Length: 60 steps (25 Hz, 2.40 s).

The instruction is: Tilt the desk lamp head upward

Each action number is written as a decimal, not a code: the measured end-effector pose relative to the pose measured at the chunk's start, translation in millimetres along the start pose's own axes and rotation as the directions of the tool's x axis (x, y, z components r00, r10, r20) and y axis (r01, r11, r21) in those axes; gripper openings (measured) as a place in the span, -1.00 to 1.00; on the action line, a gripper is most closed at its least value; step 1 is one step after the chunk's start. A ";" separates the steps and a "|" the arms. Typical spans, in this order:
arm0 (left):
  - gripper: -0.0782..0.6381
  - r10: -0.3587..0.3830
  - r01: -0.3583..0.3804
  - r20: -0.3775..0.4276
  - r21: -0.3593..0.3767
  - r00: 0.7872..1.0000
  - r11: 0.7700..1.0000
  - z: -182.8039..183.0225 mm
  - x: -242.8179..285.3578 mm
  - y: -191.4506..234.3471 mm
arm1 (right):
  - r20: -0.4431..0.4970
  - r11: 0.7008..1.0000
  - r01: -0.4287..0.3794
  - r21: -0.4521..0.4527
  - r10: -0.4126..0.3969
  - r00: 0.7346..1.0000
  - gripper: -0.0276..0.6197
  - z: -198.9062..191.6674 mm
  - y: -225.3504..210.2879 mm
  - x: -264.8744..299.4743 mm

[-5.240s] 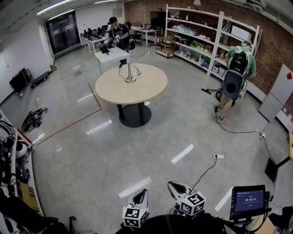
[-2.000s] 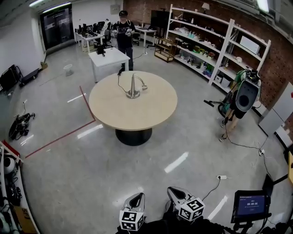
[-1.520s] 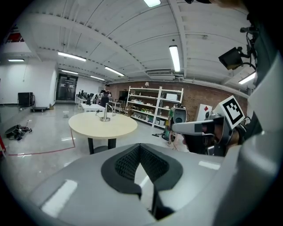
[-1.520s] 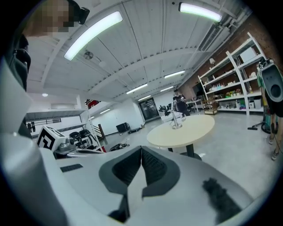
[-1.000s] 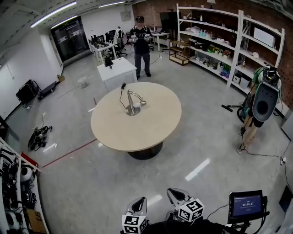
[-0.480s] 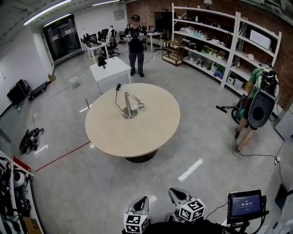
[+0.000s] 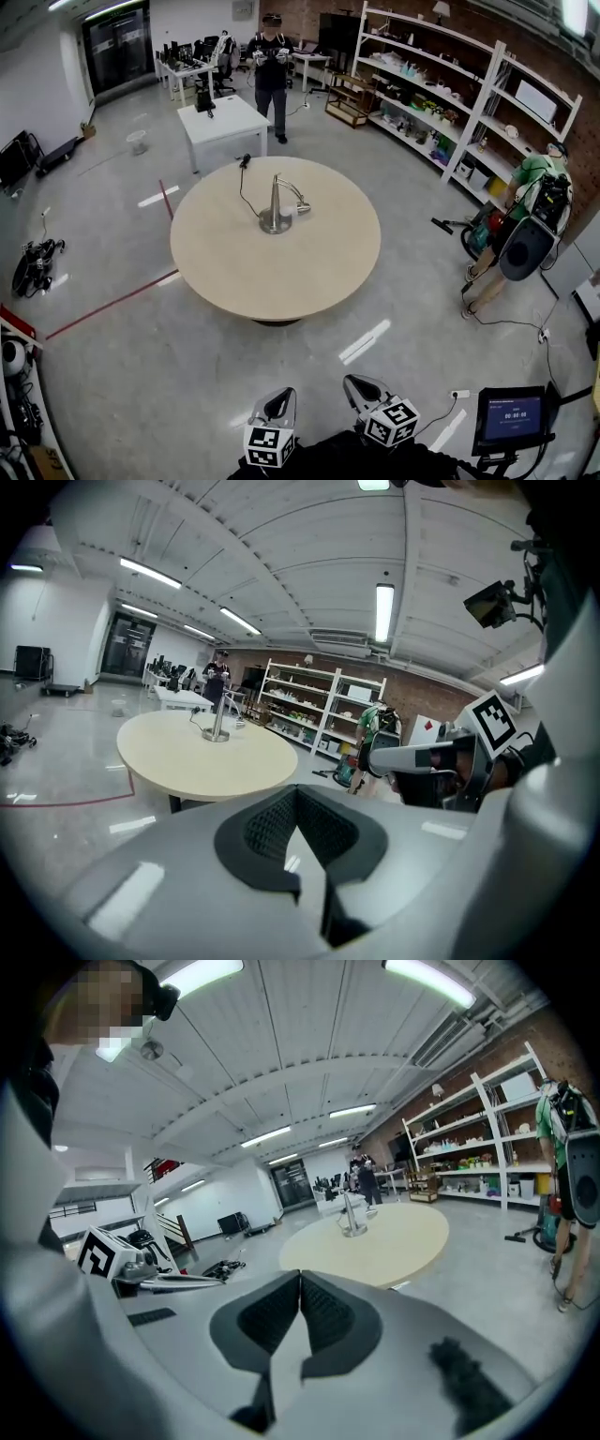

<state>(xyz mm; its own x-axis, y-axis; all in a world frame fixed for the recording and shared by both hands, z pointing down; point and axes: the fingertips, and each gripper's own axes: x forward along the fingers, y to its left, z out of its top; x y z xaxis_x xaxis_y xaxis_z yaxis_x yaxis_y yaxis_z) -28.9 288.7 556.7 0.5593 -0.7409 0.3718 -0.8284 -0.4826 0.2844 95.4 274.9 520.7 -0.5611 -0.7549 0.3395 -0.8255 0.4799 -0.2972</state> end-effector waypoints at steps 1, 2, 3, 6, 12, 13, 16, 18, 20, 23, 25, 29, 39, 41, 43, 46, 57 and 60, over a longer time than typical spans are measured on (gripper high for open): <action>-0.76 0.000 0.000 0.003 -0.005 1.000 1.000 2.7 0.8 8.9 | -0.005 1.000 0.006 0.000 -0.006 1.000 -0.90 1.9 2.9 7.1; -0.76 0.000 0.000 0.003 -0.016 1.000 1.000 4.6 1.7 16.7 | -0.010 1.000 0.007 0.004 -0.007 1.000 -0.90 3.5 7.1 13.9; -0.76 0.000 0.000 0.001 -0.030 1.000 1.000 6.0 2.8 22.3 | -0.017 1.000 0.005 0.008 -0.005 1.000 -0.90 5.2 11.9 20.0; -0.76 -0.014 0.014 -0.001 -0.040 1.000 0.999 11.8 7.2 26.0 | -0.030 1.000 -0.008 -0.012 0.007 1.000 -0.90 13.4 20.7 34.1; -0.76 0.025 -0.026 -0.026 -0.053 0.999 0.998 18.4 24.0 44.6 | -0.043 0.999 -0.048 0.000 0.048 0.998 -0.90 20.1 8.6 58.1; -0.76 0.037 -0.039 -0.028 -0.052 0.999 0.998 22.6 30.4 47.5 | -0.049 0.998 -0.061 0.011 0.061 0.997 -0.90 22.1 1.0 63.9; -0.76 0.079 -0.080 -0.033 -0.030 0.996 0.996 39.7 58.6 49.4 | -0.056 0.994 -0.100 0.043 0.102 0.993 -0.90 31.8 -29.7 86.4; -0.76 0.105 -0.106 -0.018 -0.016 0.994 0.994 54.8 74.0 48.9 | -0.044 0.989 -0.141 0.050 0.143 0.989 -0.90 45.2 -43.2 100.0; -0.76 0.144 -0.144 0.001 -0.015 0.990 0.990 66.9 75.3 55.4 | -0.022 0.985 -0.169 0.028 0.170 0.985 -0.90 59.5 -44.8 107.3; -0.76 0.210 -0.209 -0.002 -0.059 0.978 0.976 75.2 83.8 60.0 | -0.023 0.978 -0.206 0.037 0.207 0.978 -0.90 66.9 -57.5 116.0; -0.76 0.243 -0.242 0.005 -0.038 0.970 0.969 85.6 108.5 54.6 | -0.029 0.967 -0.251 0.041 0.252 0.967 -0.90 72.7 -83.2 127.6; -0.76 0.314 -0.314 0.000 -0.040 0.949 0.949 99.5 136.2 64.1 | -0.027 0.950 -0.312 0.031 0.313 0.949 -0.90 89.3 -112.7 151.7; -0.76 0.288 -0.289 -0.014 -0.053 0.957 0.956 104.7 168.6 86.0 | -0.042 0.963 -0.263 0.054 0.265 0.963 -0.90 92.0 -140.9 189.5; -0.76 0.254 -0.254 -0.011 -0.032 0.967 0.967 106.6 176.8 99.1 | -0.043 0.971 -0.237 0.040 0.238 0.970 -0.90 91.8 -141.6 201.2; -0.76 0.229 -0.229 -0.004 -0.039 0.973 0.973 112.5 186.1 121.5 | -0.040 0.979 -0.201 0.038 0.202 0.979 -0.90 96.1 -142.8 217.0; -0.76 0.166 -0.165 0.015 -0.036 0.986 0.986 132.9 195.5 147.1 | -0.013 0.989 -0.141 0.038 0.142 0.990 -0.90 112.6 -134.2 233.0; -0.76 -0.015 0.017 0.059 -0.036 0.998 0.999 170.6 196.5 228.7 | 0.017 0.996 0.092 0.003 -0.092 0.996 -0.90 145.4 -105.1 273.1; -0.76 -0.034 0.037 0.050 -0.044 0.998 0.998 169.2 195.3 240.2 | 0.014 0.992 0.129 0.011 -0.129 0.992 -0.90 149.4 -104.5 282.0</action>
<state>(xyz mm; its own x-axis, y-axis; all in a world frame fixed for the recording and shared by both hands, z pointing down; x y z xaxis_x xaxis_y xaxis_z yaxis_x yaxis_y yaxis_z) -123.9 -50.9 548.1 0.5853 -0.7463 0.3171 -0.8051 -0.4886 0.3363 32.6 -54.8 514.2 -0.4489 -0.8169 0.3621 -0.8902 0.3734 -0.2610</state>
